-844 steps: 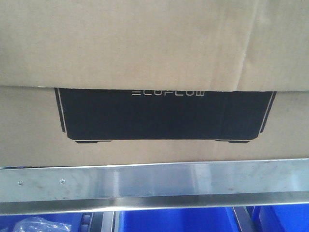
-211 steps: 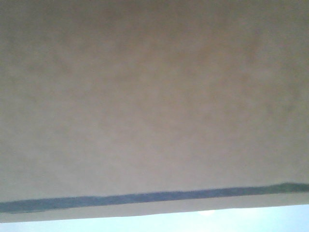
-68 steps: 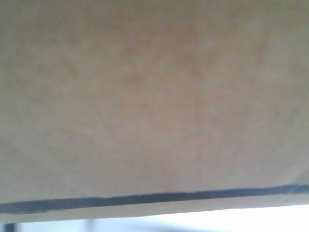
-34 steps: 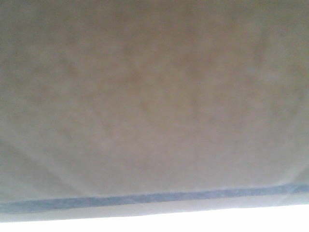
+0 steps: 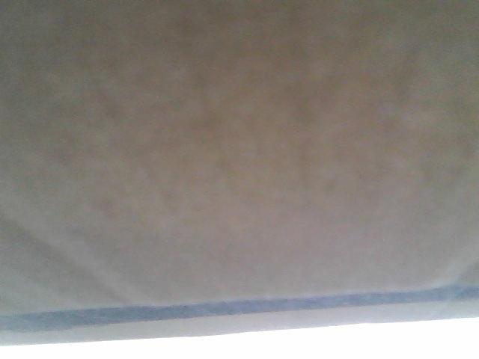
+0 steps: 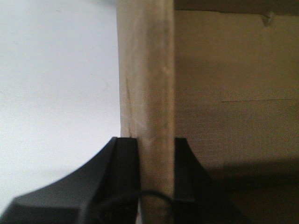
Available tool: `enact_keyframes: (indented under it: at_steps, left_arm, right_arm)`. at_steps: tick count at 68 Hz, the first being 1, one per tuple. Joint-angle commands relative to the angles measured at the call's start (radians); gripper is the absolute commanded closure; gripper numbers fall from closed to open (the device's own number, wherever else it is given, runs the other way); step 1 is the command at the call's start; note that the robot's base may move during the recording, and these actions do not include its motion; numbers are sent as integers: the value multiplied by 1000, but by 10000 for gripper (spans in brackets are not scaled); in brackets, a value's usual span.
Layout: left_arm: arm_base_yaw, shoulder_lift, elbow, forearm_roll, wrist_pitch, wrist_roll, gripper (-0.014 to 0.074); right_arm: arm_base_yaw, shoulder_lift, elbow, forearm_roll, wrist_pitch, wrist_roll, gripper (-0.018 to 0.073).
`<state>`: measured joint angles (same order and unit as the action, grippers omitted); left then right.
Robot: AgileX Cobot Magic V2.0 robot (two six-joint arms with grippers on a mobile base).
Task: Grab box from left shelf to table start
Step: 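Keep holding the box with both grippers while driving to the table, then lower the box with both grippers onto the white table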
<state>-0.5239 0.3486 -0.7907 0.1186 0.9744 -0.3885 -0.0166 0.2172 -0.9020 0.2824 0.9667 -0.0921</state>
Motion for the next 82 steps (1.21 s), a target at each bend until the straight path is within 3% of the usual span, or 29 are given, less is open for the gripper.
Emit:
enact_keyframes:
  at_steps: [1,54,66,82]
  left_arm:
    - [-8,1,-38,42,-140,6,696]
    - [-8,1,-40,2,-149,6,695]
    - [-8,70,-114,87,-160,6,695]
    - [-8,354,-338,144,-29,-2,696]
  right_arm:
    - [-5,21,-31,-51,-164,-4,501]
    - [-5,22,-31,-52,-163,-4,501]
    - [-5,114,-63,-52,-103,-4,501]
    - [-5,417,-201,-53,28,-4,501]
